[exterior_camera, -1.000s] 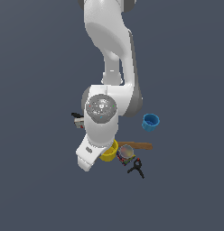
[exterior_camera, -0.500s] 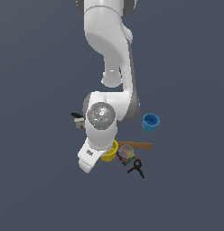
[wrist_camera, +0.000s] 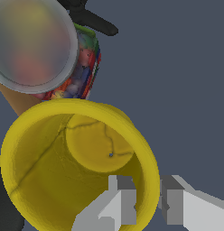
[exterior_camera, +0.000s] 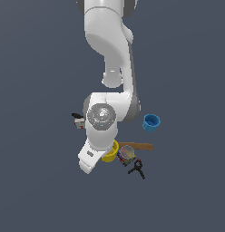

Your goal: Pick up a designated object from a clutter of objects.

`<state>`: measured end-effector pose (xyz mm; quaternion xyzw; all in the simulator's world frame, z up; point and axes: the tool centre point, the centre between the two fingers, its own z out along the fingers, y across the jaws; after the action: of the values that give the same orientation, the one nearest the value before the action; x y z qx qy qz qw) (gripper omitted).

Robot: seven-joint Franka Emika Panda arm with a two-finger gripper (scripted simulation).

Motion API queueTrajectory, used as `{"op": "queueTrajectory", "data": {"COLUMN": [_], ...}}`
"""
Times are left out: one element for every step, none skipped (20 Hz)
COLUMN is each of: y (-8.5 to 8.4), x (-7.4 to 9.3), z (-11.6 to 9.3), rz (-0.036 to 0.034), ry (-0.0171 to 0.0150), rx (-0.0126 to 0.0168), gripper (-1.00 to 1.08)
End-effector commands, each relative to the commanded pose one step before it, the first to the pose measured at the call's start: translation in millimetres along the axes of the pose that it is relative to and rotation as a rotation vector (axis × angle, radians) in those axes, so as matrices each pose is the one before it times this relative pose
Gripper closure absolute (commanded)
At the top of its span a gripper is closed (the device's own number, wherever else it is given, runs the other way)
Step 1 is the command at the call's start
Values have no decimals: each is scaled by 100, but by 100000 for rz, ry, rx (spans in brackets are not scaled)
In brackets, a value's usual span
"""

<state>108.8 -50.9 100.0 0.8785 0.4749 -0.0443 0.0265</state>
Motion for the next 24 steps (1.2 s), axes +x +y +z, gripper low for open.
{"op": "queueTrajectory", "data": {"y": [-11,-17,-50,-84,-118,-152,-186,-215,-255,-291,-327,-371,-400,-437,-476,-524,-555,-606,-638,-681,-732,-735,-745,-767], "x": [23,3,8,14,20,25,31,20,43,48,54,77,67,73,80,104,93,119,108,116,144,128,130,156], "z": [23,-19,-58,-96,-135,-174,-213,-268,-294,-334,-376,-417,-461,-505,-550,-594,-644,-690,-743,-795,-840,-862,-875,-883], "rz": [-44,0,0,0,0,0,0,38,0,0,0,-13,0,0,0,-13,0,-14,0,0,-15,0,0,-18], "ry": [-2,0,0,0,0,0,0,-35,0,0,0,-61,0,0,0,-61,0,-61,0,0,-61,0,0,-60], "rx": [35,0,0,0,0,0,0,-45,0,0,0,-30,0,0,0,-30,0,-30,0,0,-30,0,0,-28], "gripper": [108,108,108,108,108,108,108,108,108,108,108,108,108,108,108,108,108,108,108,108,108,108,108,108]}}
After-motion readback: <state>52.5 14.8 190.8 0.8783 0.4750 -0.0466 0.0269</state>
